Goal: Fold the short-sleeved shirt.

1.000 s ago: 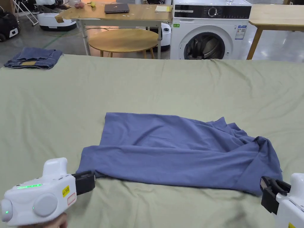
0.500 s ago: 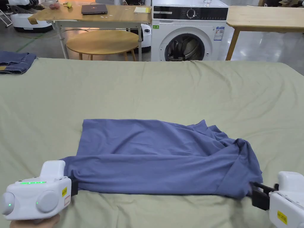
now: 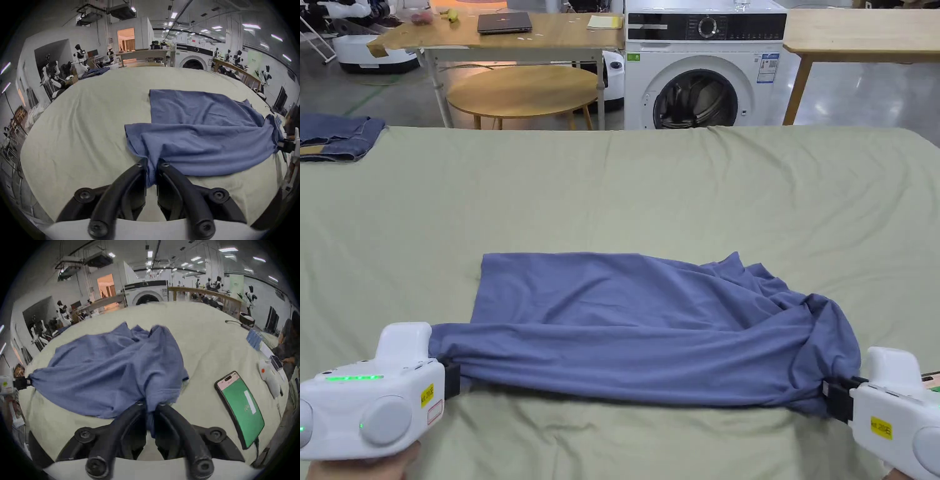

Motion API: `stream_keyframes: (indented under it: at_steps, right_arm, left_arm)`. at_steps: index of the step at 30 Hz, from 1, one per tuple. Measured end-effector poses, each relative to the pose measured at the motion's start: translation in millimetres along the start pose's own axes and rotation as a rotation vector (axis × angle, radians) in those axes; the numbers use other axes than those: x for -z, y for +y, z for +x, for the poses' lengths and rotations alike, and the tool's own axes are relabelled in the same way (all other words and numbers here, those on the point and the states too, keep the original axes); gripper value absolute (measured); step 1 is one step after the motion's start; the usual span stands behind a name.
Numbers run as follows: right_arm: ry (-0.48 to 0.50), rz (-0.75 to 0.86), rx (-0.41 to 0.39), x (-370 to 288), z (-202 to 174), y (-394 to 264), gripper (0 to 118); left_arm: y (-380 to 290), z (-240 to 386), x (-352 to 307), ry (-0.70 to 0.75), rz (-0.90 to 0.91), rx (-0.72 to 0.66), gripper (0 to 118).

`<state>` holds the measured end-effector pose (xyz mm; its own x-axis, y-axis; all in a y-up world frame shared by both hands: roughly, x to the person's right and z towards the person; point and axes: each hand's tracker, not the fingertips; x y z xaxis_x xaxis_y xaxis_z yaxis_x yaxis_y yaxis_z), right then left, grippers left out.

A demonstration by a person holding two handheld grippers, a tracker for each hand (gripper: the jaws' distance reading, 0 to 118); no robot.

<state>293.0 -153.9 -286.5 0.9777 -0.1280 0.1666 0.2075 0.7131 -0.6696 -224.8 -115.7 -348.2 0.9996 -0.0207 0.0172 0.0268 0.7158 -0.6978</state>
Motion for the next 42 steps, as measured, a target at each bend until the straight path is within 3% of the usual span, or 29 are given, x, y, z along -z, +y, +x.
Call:
stream_keyframes:
  at_steps: [6, 12, 21, 22, 23, 24, 25, 26, 29, 34, 36, 37, 38, 39, 40, 41, 42]
  right_arm:
    - [0.048, 0.103, -0.024, -72, -10, 13, 5]
    - [0.068, 0.105, -0.08, -126, -11, 4, 5]
    - [0.03, -0.072, -0.054, -84, -7, -70, 7]
    - [0.023, -0.073, -0.053, -83, -7, -72, 18]
    - [0.022, -0.066, -0.049, -85, -8, -72, 38]
    - [0.024, -0.063, -0.047, -90, -7, -69, 77]
    - [0.027, -0.073, -0.055, -95, -8, -63, 99]
    - [0.025, -0.072, -0.072, -101, -12, -57, 107]
    - [0.045, 0.075, -0.128, -132, -29, -31, 107]
    - [0.114, 0.296, -0.14, -150, -79, 11, 107]
    - [0.084, 0.358, -0.155, -144, -99, 16, 107]
    - [0.068, 0.377, -0.158, -139, -106, 17, 106]
    - [0.075, 0.375, -0.161, -136, -112, 17, 98]
    - [0.07, 0.392, -0.16, -133, -116, 16, 61]
    - [0.053, 0.393, -0.164, -128, -120, 15, 21]
    - [0.026, 0.391, -0.165, -122, -121, 15, 0]
    - [0.03, 0.394, -0.163, -120, -121, 13, 0]
  left_arm:
    - [10, -10, -48, -0.024, 0.093, 0.011, 5]
    - [-9, -33, -101, -0.049, 0.137, -0.002, 5]
    - [-91, -48, -76, -0.075, -0.014, -0.106, 5]
    - [-93, -49, -77, -0.073, -0.006, -0.105, 9]
    - [-93, -49, -81, -0.068, 0.003, -0.112, 27]
    - [-89, -49, -86, -0.06, 0.02, -0.117, 68]
    - [-84, -47, -92, -0.012, 0.059, -0.076, 96]
    - [-78, -45, -98, 0.013, 0.093, -0.025, 106]
    - [-52, -33, -122, 0.026, 0.198, 0.04, 107]
    - [-6, 7, -123, -0.079, 0.287, 0.088, 107]
    - [3, 24, -118, -0.096, 0.29, 0.091, 107]
    - [7, 31, -115, -0.109, 0.292, 0.097, 102]
    - [10, 36, -113, -0.122, 0.295, 0.092, 86]
    - [10, 42, -112, -0.133, 0.296, 0.085, 36]
    - [11, 45, -108, -0.133, 0.29, 0.081, 1]
    - [10, 47, -105, -0.129, 0.287, 0.08, 0]
    - [10, 46, -101, -0.144, 0.288, 0.084, 0]
